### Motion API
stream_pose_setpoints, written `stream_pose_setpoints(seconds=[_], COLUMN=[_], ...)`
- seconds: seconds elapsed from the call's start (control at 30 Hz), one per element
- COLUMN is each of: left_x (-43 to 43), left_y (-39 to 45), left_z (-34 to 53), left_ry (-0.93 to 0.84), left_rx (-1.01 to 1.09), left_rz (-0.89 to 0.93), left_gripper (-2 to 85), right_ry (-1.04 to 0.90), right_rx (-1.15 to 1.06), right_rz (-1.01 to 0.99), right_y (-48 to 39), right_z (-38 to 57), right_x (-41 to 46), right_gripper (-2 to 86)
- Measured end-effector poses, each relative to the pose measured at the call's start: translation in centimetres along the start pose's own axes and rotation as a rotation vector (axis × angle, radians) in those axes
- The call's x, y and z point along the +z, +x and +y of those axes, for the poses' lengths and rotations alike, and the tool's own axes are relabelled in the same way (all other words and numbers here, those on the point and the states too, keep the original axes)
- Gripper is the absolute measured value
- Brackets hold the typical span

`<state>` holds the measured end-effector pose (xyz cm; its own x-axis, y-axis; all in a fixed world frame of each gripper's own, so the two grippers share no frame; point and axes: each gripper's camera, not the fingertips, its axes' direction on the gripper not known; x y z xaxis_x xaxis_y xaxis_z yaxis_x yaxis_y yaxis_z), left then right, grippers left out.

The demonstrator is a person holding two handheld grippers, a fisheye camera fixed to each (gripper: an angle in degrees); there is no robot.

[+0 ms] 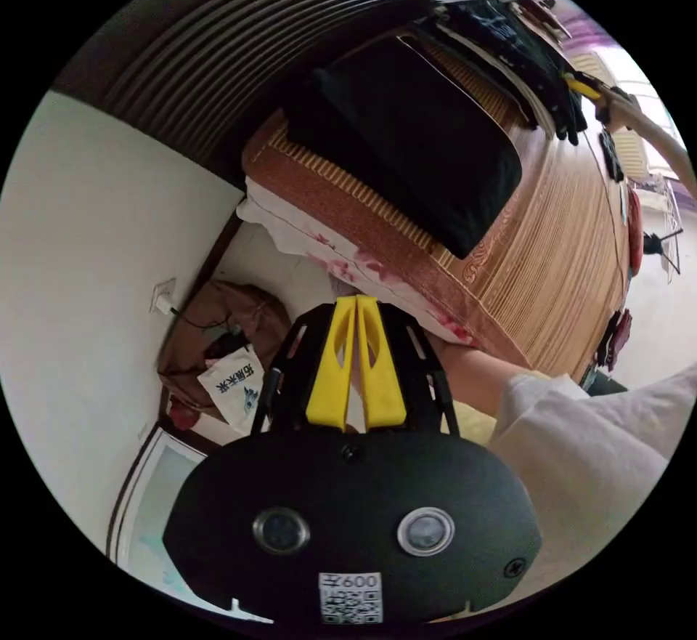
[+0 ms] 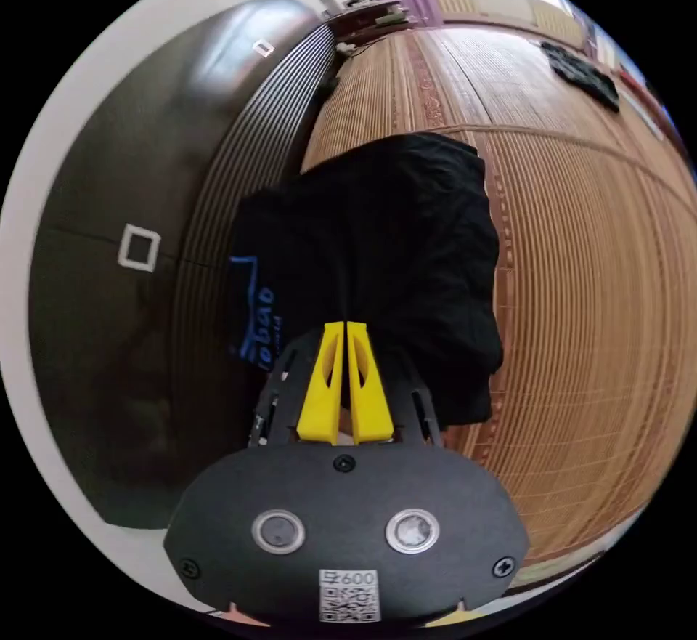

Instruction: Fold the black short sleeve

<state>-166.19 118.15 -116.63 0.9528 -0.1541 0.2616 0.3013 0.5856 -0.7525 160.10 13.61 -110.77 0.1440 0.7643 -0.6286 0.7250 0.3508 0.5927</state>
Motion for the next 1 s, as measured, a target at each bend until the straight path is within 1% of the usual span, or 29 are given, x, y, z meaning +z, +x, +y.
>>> stream_pose_setpoints(seconds=[0.03,0.07,0.13,0.17,0.23,0.27,0.3,0.33,0.37,0.4,0.43,0.47,0.53,0.57,0.6,0.63,0.7,0.73,0.77,0.8,0.83,0.87,0.9,0.93,0.97,1.0], left_x=[-1.0,-2.2,-4.0,-5.3,-7.8,-9.7,-10.7,-12.7,-14.3,-15.1,-16.4,-17.5,-19.1,-20.2,-20.8,-22.5,-25.9,-28.5,-30.5,-31.2,-32.1,-32.3,-32.2,-31.6,-30.7,-30.2], left_y=[-0.1,-0.5,-1.6,-2.6,-3.9,-4.5,-4.7,-5.0,-4.9,-4.8,-4.4,-3.4,-1.2,0.7,1.7,3.6,6.3,7.9,9.3,10.0,12.0,14.5,15.8,18.3,20.5,21.4], left_z=[-0.1,-0.4,-1.1,-1.7,-2.5,-3.1,-3.4,-4.3,-5.2,-5.7,-6.6,-7.3,-7.4,-6.9,-6.5,-5.5,-3.4,-1.7,-0.5,0.1,1.0,2.1,2.8,4.6,6.7,7.9], left_ry=[0.022,0.048,0.077,0.101,0.167,0.218,0.242,0.274,0.265,0.251,0.228,0.216,0.228,0.257,0.274,0.328,0.448,0.537,0.572,0.568,0.52,0.439,0.397,0.327,0.289,0.286], left_rx=[0.046,0.082,0.119,0.144,0.221,0.283,0.313,0.367,0.422,0.443,0.492,0.557,0.657,0.704,0.723,0.757,0.825,0.893,0.935,0.954,1.01,1.078,1.111,1.174,1.216,1.222], left_rz=[-0.026,-0.039,-0.021,0.02,0.103,0.146,0.162,0.184,0.214,0.243,0.339,0.448,0.549,0.552,0.548,0.556,0.643,0.76,0.889,0.945,1.034,1.068,1.071,1.07,1.054,1.039], left_gripper=[0.9,0.9,1.0,1.1,1.3,1.6,1.7,2.3,4.1,5.6,9.0,12.8,13.6,14.1,14.4,15.1,17.4,19.9,22.8,23.2,23.8,23.7,23.7,21.9,18.3,15.5], right_ry=[0.024,0.038,0.12,0.144,0.252,0.276,0.328,0.362,0.371,0.386,0.407,0.416,0.432,0.426,0.41,0.401,0.408,0.406,0.401,0.391,0.385,0.387,0.399,0.417,0.428,0.45], right_rx=[-0.016,-0.037,-0.16,-0.176,-0.184,-0.173,-0.166,-0.206,-0.24,-0.315,-0.384,-0.417,-0.587,-0.637,-0.731,-0.822,-0.935,-0.974,-0.982,-0.975,-0.964,-0.959,-0.949,-0.919,-0.904,-0.881], right_rz=[-0.082,-0.114,-0.214,-0.256,-0.51,-0.567,-0.662,-0.745,-0.782,-0.835,-0.854,-0.852,-0.783,-0.758,-0.714,-0.68,-0.642,-0.63,-0.626,-0.616,-0.606,-0.604,-0.607,-0.617,-0.625,-0.646], right_y=[-0.4,-1.1,-5.4,-6.2,-8.5,-8.8,-9.7,-10.9,-11.6,-13.3,-15.0,-15.9,-20.4,-21.7,-24.0,-25.8,-27.0,-26.6,-26.1,-24.7,-22.8,-21.6,-19.0,-15.9,-14.2,-10.6], right_z=[-2.4,-3.5,-6.6,-7.1,-9.1,-9.6,-10.5,-11.5,-11.9,-12.7,-13.1,-13.3,-13.5,-13.3,-12.8,-11.8,-9.6,-8.3,-7.9,-7.4,-7.0,-6.8,-6.4,-6.3,-6.3,-6.5], right_x=[-3.5,-5.4,-14.7,-17.1,-27.9,-30.7,-36.6,-42.5,-45.5,-51.8,-58.2,-61.4,-73.3,-75.9,-80.7,-84.7,-89.6,-92.1,-93.2,-95.1,-96.7,-97.4,-98.9,-100.4,-101.1,-102.8], right_gripper=[-0.7,-0.7,-0.8,-0.8,-0.8,-0.8,-0.8,-0.8,-0.8,-0.8,-0.8,-0.8,-0.8,-0.8,-0.8,-0.8,-0.8,-0.8,-0.8,-0.8,-0.8,-0.8,-0.8,-0.8,-0.8,-0.8])
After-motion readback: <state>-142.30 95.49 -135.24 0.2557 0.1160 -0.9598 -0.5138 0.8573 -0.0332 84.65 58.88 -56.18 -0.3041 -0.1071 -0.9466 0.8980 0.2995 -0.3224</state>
